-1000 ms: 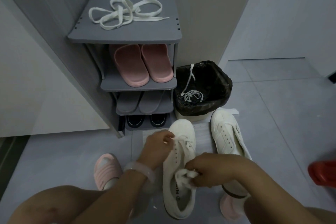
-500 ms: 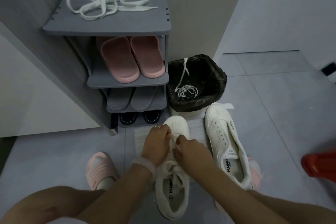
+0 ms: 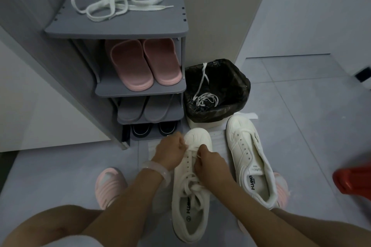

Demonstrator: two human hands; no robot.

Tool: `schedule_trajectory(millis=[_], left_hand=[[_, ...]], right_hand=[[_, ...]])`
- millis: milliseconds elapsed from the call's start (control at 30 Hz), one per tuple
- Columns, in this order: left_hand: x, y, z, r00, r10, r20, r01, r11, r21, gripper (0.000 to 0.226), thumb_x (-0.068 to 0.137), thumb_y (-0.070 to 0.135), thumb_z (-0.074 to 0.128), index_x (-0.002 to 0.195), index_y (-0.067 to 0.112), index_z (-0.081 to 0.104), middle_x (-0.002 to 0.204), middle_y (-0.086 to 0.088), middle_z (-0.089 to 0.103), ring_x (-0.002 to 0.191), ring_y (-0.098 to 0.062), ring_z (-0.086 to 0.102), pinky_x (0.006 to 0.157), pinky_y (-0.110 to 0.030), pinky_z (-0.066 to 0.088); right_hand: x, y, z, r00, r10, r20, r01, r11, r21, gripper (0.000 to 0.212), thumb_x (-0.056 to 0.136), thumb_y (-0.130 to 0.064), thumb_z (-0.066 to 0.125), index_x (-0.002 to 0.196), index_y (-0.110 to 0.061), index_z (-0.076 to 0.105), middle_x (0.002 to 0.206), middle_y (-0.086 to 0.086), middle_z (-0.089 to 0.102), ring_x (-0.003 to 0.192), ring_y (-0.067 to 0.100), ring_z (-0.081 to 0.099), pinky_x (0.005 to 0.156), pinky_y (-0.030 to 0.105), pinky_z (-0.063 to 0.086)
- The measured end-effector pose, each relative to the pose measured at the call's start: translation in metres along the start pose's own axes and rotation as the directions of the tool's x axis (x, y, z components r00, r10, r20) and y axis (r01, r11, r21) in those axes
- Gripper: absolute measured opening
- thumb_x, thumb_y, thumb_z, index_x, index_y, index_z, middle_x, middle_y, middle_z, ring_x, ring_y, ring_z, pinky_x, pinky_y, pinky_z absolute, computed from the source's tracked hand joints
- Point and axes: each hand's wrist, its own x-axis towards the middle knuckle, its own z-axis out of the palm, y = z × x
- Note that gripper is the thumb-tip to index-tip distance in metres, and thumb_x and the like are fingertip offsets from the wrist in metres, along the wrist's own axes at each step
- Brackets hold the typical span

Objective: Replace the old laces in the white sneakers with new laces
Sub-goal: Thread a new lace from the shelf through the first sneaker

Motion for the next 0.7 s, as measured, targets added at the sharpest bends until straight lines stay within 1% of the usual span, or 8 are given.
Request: schedule_trajectory(millis=[67, 133, 167, 233, 367, 500, 633, 700], left_hand=[[-0.006, -0.001, -0.004, 0.995, -0.073, 0.061, 0.081, 0.987, -0.135, 0.019, 0.091, 0.020, 0.053, 0.076, 0.017, 0.041, 0.076, 0.001, 0.051, 0.072, -0.016, 0.053, 0.061, -0.021, 0.044], [-0.014, 0.001, -0.007, 0.953, -0.157, 0.261, 0.197, 0.971, -0.133, 0.019, 0.089, 0.023, 0.056, 0.077, 0.017, 0.042, 0.079, 0.001, 0.052, 0.068, -0.012, 0.054, 0.057, -0.021, 0.048], [-0.016, 0.001, -0.006, 0.939, -0.171, 0.299, 0.206, 0.974, -0.091, 0.020, 0.087, 0.024, 0.058, 0.076, 0.017, 0.042, 0.080, 0.001, 0.051, 0.069, -0.013, 0.055, 0.060, -0.025, 0.050], [-0.020, 0.004, -0.002, 0.956, -0.151, 0.252, 0.156, 0.988, -0.002, 0.025, 0.084, 0.028, 0.059, 0.070, 0.019, 0.040, 0.077, 0.002, 0.049, 0.070, -0.015, 0.053, 0.065, -0.030, 0.050], [-0.022, 0.009, 0.006, 0.984, -0.104, 0.141, 0.080, 0.983, 0.163, 0.032, 0.083, 0.037, 0.058, 0.064, 0.019, 0.040, 0.066, 0.005, 0.045, 0.065, -0.013, 0.049, 0.050, -0.020, 0.033], [-0.024, 0.009, 0.005, 0.988, -0.124, 0.087, 0.113, 0.986, 0.123, 0.034, 0.086, 0.033, 0.055, 0.060, 0.013, 0.043, 0.061, 0.002, 0.046, 0.070, -0.021, 0.055, 0.061, -0.026, 0.043], [-0.028, 0.011, 0.004, 0.995, -0.060, 0.077, 0.044, 0.980, 0.193, 0.028, 0.089, 0.029, 0.050, 0.068, 0.013, 0.043, 0.072, 0.000, 0.048, 0.076, -0.021, 0.053, 0.070, -0.030, 0.044], [-0.030, 0.012, 0.005, 0.998, 0.006, 0.063, -0.024, 0.958, 0.286, 0.025, 0.091, 0.025, 0.045, 0.070, 0.011, 0.042, 0.072, -0.002, 0.045, 0.081, -0.024, 0.053, 0.067, -0.028, 0.036]], right_hand=[[0.003, 0.003, 0.001, 1.000, 0.007, 0.011, -0.008, 0.992, 0.123, 0.008, 0.092, -0.012, 0.039, 0.087, -0.010, 0.033, 0.064, -0.002, 0.038, 0.055, 0.011, 0.036, 0.048, 0.024, 0.028], [0.005, 0.005, 0.000, 0.998, 0.008, 0.058, -0.019, 0.978, 0.210, 0.009, 0.093, -0.012, 0.040, 0.086, -0.008, 0.035, 0.065, -0.002, 0.039, 0.054, 0.007, 0.035, 0.046, 0.018, 0.027], [0.006, 0.007, -0.002, 0.996, 0.004, 0.089, -0.025, 0.970, 0.241, 0.012, 0.093, -0.013, 0.040, 0.084, -0.009, 0.035, 0.066, -0.002, 0.040, 0.055, 0.006, 0.036, 0.046, 0.017, 0.028], [0.006, 0.008, -0.006, 0.988, -0.005, 0.156, -0.041, 0.956, 0.292, 0.022, 0.095, -0.015, 0.040, 0.074, -0.015, 0.032, 0.068, -0.003, 0.041, 0.057, 0.005, 0.036, 0.046, 0.015, 0.029], [0.003, 0.012, -0.015, 0.971, -0.018, 0.239, -0.069, 0.935, 0.349, 0.028, 0.095, -0.018, 0.040, 0.068, -0.020, 0.032, 0.070, -0.005, 0.042, 0.060, 0.005, 0.037, 0.051, 0.016, 0.030], [0.000, 0.017, -0.022, 0.957, -0.034, 0.290, -0.087, 0.914, 0.396, 0.020, 0.093, -0.021, 0.041, 0.074, -0.013, 0.040, 0.079, 0.004, 0.049, 0.076, 0.015, 0.049, 0.067, 0.026, 0.038], [-0.007, 0.019, -0.022, 0.993, -0.011, 0.116, -0.014, 0.976, 0.216, 0.019, 0.095, -0.030, 0.045, 0.086, -0.014, 0.040, 0.073, -0.003, 0.048, 0.062, 0.008, 0.044, 0.056, 0.021, 0.034], [-0.012, 0.015, -0.018, 0.995, 0.042, 0.088, -0.054, 0.988, 0.143, 0.027, 0.094, -0.038, 0.046, 0.101, -0.012, 0.041, 0.087, 0.001, 0.057, 0.069, 0.012, 0.048, 0.059, 0.023, 0.036]])
